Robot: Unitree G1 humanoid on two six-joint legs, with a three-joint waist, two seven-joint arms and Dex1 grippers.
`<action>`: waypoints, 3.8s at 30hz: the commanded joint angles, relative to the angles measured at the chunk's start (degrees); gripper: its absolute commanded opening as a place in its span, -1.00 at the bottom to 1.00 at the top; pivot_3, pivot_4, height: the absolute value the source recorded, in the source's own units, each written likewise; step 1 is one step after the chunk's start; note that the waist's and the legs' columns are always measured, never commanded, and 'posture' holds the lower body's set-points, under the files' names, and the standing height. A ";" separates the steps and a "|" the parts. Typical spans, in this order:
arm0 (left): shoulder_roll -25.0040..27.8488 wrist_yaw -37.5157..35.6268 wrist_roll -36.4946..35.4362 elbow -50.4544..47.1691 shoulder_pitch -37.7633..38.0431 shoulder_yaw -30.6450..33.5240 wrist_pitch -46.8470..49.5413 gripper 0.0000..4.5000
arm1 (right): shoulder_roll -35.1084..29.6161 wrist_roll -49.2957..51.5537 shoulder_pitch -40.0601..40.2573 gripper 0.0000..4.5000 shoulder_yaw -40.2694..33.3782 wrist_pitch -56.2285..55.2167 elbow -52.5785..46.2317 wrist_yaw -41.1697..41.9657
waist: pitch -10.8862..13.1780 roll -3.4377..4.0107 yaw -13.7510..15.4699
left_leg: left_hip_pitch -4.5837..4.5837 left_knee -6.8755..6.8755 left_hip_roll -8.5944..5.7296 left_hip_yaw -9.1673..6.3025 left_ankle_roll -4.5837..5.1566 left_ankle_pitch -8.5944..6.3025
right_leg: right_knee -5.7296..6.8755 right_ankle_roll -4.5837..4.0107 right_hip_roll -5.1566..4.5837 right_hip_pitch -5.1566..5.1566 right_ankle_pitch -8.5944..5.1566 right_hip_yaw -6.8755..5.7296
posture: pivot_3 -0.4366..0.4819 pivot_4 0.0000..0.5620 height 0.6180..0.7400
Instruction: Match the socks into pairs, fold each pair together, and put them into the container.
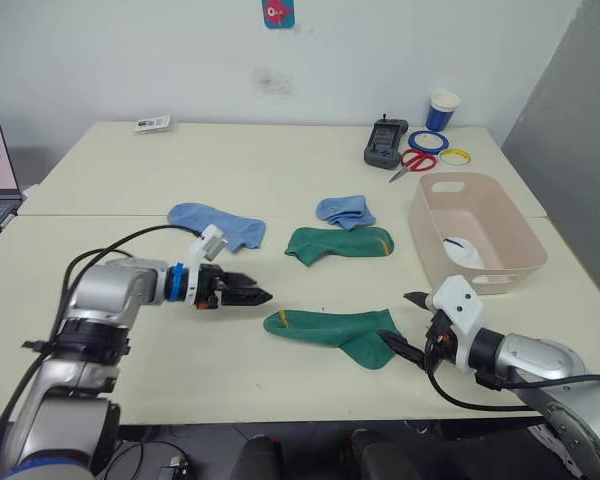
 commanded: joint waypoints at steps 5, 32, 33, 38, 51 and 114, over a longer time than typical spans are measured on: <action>1.32 6.20 -10.63 -10.87 5.17 7.22 21.23 0.99 | -0.02 -2.56 0.95 1.00 2.83 -2.72 -2.36 -0.75 | 0.01 -0.02 0.08 | 0.00 0.03 -0.02 0.00 -0.01 0.01 | -0.01 0.01 -0.06 0.02 0.00 0.01 | -0.05 -0.47 0.87; -16.04 28.22 -13.05 -13.58 7.38 15.25 22.40 -1.00 | 9.32 -0.53 4.38 -0.72 0.95 6.74 2.22 -5.56 | -0.11 -0.05 0.19 | 0.04 -0.01 -0.07 0.01 -0.02 0.01 | -0.02 0.02 -0.14 0.06 0.00 0.05 | -0.05 -0.47 0.87; -15.44 27.85 -12.86 -13.82 7.59 15.43 20.34 -1.00 | 9.61 -0.11 4.08 -0.88 0.61 6.78 2.03 -5.43 | -0.11 -0.05 0.15 | 0.05 -0.01 -0.07 0.02 -0.02 0.01 | -0.02 0.01 -0.14 0.06 0.00 0.05 | -0.05 -0.47 0.87; -10.52 24.49 -12.85 -16.31 11.69 14.86 13.33 -1.00 | 9.92 4.25 1.96 -0.98 -1.78 9.44 1.11 -3.73 | -0.11 -0.04 0.05 | 0.10 -0.04 -0.06 0.05 -0.02 0.01 | -0.01 0.01 -0.11 0.06 0.00 0.09 | -0.05 -0.47 0.87; -5.48 25.08 -15.03 -24.94 25.40 14.96 11.05 -1.00 | 6.48 8.20 -1.29 -0.98 1.10 14.17 2.35 -3.96 | -0.11 -0.07 0.15 | 0.11 -0.09 -0.06 0.18 -0.01 -0.01 | -0.11 0.01 -0.37 0.07 -0.01 0.16 | -0.05 -0.47 0.87; -25.81 23.33 25.61 43.03 -22.78 -8.98 -48.88 -0.57 | 8.77 5.08 -13.59 1.00 -1.52 21.29 -10.71 -13.82 | -0.08 -0.11 0.14 | -0.18 -0.05 -0.22 0.14 -0.01 0.00 | -0.18 0.08 0.04 -0.06 0.03 0.00 | -0.05 -0.47 0.87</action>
